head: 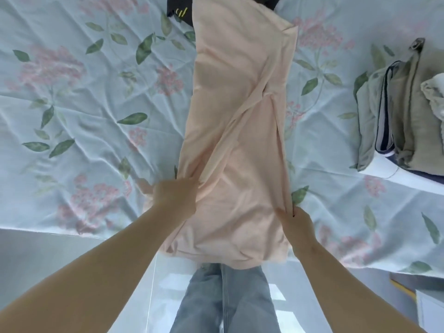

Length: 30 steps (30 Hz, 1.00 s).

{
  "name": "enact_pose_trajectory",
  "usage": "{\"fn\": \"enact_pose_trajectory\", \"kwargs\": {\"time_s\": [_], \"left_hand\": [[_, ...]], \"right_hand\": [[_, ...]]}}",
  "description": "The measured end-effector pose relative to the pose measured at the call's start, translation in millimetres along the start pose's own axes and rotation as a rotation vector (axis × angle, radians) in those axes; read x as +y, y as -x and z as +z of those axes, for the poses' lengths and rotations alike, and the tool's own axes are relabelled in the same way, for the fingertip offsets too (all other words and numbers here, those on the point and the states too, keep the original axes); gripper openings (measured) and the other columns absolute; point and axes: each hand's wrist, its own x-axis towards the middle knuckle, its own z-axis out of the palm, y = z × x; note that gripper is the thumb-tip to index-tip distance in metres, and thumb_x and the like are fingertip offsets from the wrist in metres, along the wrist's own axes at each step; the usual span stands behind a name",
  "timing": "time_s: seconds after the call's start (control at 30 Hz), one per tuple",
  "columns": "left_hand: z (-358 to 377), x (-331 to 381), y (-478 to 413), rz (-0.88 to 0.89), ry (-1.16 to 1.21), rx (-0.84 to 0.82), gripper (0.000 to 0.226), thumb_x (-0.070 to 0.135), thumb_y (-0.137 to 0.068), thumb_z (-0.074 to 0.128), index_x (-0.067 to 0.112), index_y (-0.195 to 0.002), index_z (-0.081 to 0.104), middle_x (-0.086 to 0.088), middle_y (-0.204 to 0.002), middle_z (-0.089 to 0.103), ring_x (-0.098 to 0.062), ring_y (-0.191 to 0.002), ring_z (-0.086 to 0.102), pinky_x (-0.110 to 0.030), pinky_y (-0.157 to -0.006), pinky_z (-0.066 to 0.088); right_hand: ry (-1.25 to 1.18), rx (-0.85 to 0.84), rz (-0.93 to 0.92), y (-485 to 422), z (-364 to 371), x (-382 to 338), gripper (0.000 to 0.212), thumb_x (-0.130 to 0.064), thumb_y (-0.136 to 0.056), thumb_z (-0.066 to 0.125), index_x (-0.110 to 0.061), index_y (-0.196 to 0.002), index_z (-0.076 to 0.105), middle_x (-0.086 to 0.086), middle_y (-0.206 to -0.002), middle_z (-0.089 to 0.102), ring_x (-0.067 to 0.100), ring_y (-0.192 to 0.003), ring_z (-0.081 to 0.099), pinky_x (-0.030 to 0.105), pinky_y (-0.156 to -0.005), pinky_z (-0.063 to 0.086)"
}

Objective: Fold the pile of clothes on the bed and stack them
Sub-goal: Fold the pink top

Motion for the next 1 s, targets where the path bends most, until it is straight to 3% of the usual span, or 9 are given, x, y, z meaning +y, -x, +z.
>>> {"fn": "enact_pose_trajectory", "kwargs": {"time_s": [0.17, 0.23, 0.37, 0.5, 0.6, 0.73, 0.87, 0.93, 1.0], "left_hand": [[-5.3, 26.3, 25.5, 0.080, 0.281, -0.104, 0.030, 0.013, -0.090, 0.044, 0.015, -0.120, 0.045, 0.003, -0.081, 0.044, -0.021, -0.080, 0.049, -0.034, -0.072, 0.044], [-6.3, 52.0, 35.1, 0.184, 0.645, -0.286, 0.038, 0.022, -0.091, 0.049, 0.014, -0.127, 0.039, -0.002, -0.091, 0.053, -0.020, -0.079, 0.055, -0.037, -0.075, 0.050], [16.3, 89.4, 55.2, 0.127, 1.091, -0.734, 0.064, 0.033, -0.089, 0.058, 0.032, -0.144, 0.025, -0.003, -0.127, 0.049, -0.016, -0.092, 0.063, -0.030, -0.055, 0.057], [51.9, 78.5, 62.6, -0.070, 1.026, -0.273, 0.032, 0.027, -0.094, 0.047, 0.025, -0.125, 0.050, 0.003, -0.112, 0.059, -0.014, -0.087, 0.063, -0.033, -0.073, 0.056], [81.5, 51.5, 64.4, -0.176, 0.778, 0.052, 0.027, 0.023, -0.092, 0.045, 0.025, -0.119, 0.049, 0.005, -0.119, 0.054, -0.018, -0.101, 0.054, -0.037, -0.079, 0.050], [113.3, 30.2, 70.7, -0.049, 0.607, 0.093, 0.045, 0.035, -0.086, 0.060, 0.024, -0.128, 0.046, 0.006, -0.140, 0.038, -0.022, -0.126, 0.037, -0.040, -0.098, 0.040], [128.2, 28.0, 83.9, 0.141, 0.344, 0.041, 0.096, 0.064, -0.062, 0.068, 0.033, -0.143, 0.025, 0.008, -0.150, 0.017, -0.018, -0.140, 0.011, -0.036, -0.111, 0.019], [127.9, 28.6, 92.0, 0.173, 0.199, 0.059, 0.116, 0.066, -0.045, 0.076, 0.026, -0.144, 0.031, 0.000, -0.149, 0.029, -0.024, -0.139, 0.025, -0.041, -0.109, 0.028], [130.7, 29.2, 92.5, 0.168, 0.171, 0.228, 0.110, 0.050, -0.029, 0.088, 0.016, -0.129, 0.054, -0.008, -0.125, 0.058, -0.030, -0.115, 0.057, -0.041, -0.085, 0.051]], "right_hand": [[-0.050, -0.006, 0.070, 17.7, -1.2, 30.3, 0.002, -0.010, -0.084, 0.053, -0.011, -0.086, 0.054, 0.005, -0.077, 0.056, 0.023, -0.071, 0.050, 0.030, -0.061, 0.042], [-0.124, 0.054, 0.035, 24.8, -2.6, 35.5, 0.009, -0.007, -0.084, 0.052, -0.014, -0.091, 0.051, 0.001, -0.079, 0.055, 0.018, -0.069, 0.050, 0.028, -0.058, 0.039], [-0.187, 0.139, -0.049, 37.6, -6.4, 36.2, 0.007, -0.022, -0.092, 0.050, -0.022, -0.099, 0.050, -0.007, -0.082, 0.057, 0.018, -0.072, 0.056, 0.030, -0.062, 0.041], [-0.196, -0.122, -0.083, 42.7, 3.5, 30.1, 0.023, -0.031, -0.092, 0.051, -0.025, -0.071, 0.043, -0.007, -0.064, 0.044, 0.011, -0.058, 0.040, 0.024, -0.057, 0.031], [-0.109, -0.079, -0.106, 38.5, 14.0, 27.2, 0.020, -0.026, -0.084, 0.064, -0.022, -0.080, 0.045, -0.004, -0.073, 0.047, 0.011, -0.062, 0.045, 0.025, -0.054, 0.033], [0.070, -0.136, -0.117, 39.7, 23.0, 20.9, 0.006, -0.016, -0.086, 0.056, -0.017, -0.089, 0.051, -0.005, -0.074, 0.052, 0.009, -0.064, 0.046, 0.025, -0.053, 0.034], [-0.230, -0.099, -0.032, 51.0, 19.0, 15.7, 0.017, -0.010, -0.086, 0.041, -0.017, -0.073, 0.036, -0.003, -0.065, 0.036, 0.013, -0.054, 0.032, 0.022, -0.046, 0.029], [-0.434, -0.151, 0.047, 59.2, 13.7, 15.1, 0.017, -0.008, -0.087, 0.039, -0.014, -0.073, 0.036, -0.004, -0.059, 0.034, 0.011, -0.048, 0.031, 0.020, -0.041, 0.028], [-0.633, -0.248, 0.090, 64.3, 7.7, 13.5, 0.023, -0.006, -0.089, 0.039, -0.013, -0.067, 0.037, -0.004, -0.047, 0.033, 0.010, -0.036, 0.028, 0.020, -0.040, 0.033]]}}
